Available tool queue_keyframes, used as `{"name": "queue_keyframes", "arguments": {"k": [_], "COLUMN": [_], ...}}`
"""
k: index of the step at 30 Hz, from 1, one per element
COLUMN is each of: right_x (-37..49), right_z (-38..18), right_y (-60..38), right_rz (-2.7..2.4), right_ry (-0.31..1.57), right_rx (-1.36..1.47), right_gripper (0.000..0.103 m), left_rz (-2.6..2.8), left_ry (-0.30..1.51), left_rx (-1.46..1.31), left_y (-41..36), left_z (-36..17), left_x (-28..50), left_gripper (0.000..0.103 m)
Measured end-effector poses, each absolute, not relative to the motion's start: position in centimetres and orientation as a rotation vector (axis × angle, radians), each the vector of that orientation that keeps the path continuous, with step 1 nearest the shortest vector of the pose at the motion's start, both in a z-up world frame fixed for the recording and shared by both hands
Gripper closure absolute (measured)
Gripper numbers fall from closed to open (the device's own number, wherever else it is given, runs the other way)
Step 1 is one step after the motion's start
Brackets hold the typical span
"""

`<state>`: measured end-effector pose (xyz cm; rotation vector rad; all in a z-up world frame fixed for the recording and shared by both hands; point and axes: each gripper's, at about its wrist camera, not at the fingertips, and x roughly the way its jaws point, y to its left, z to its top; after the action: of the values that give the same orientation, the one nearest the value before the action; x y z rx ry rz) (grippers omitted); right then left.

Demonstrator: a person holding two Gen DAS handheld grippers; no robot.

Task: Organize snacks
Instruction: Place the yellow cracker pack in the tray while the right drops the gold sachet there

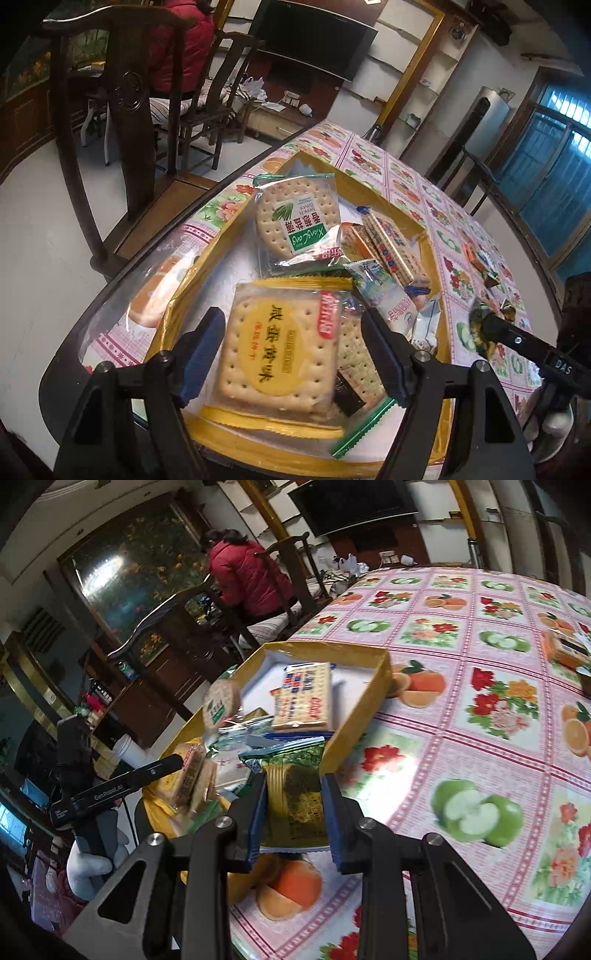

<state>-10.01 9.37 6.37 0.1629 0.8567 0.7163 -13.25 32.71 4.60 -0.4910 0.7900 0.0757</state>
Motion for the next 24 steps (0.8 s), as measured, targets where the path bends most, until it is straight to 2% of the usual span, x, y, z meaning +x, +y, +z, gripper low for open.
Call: {"name": "queue_keyframes", "arguments": {"k": [8, 14, 18, 21, 24], "right_x": [-5.2, -0.2, 0.8, 0.0, -1.4], "right_z": [6.6, 6.0, 6.9, 8.0, 8.8], "right_y": [18.4, 23.6, 23.2, 21.7, 19.4], "right_rz": [0.698, 0.628, 0.584, 0.581, 0.592], "right_ry": [0.902, 0.903, 0.872, 0.835, 0.822], "right_rx": [0.053, -0.024, 0.048, 0.074, 0.095], "right_gripper": [0.072, 0.071, 0.068, 0.058, 0.057], "left_rz": [0.016, -0.018, -0.023, -0.023, -0.022], "left_ry": [0.723, 0.741, 0.742, 0.755, 0.751], "left_rx": [-0.542, -0.569, -0.580, -0.582, -0.543], "left_y": [32.8, 33.0, 33.2, 33.0, 31.9], "left_z": [5.4, 4.8, 4.8, 4.7, 5.2], "left_x": [-16.8, -17.7, -18.0, -17.9, -17.9], "left_gripper": [0.024, 0.023, 0.023, 0.023, 0.023]}}
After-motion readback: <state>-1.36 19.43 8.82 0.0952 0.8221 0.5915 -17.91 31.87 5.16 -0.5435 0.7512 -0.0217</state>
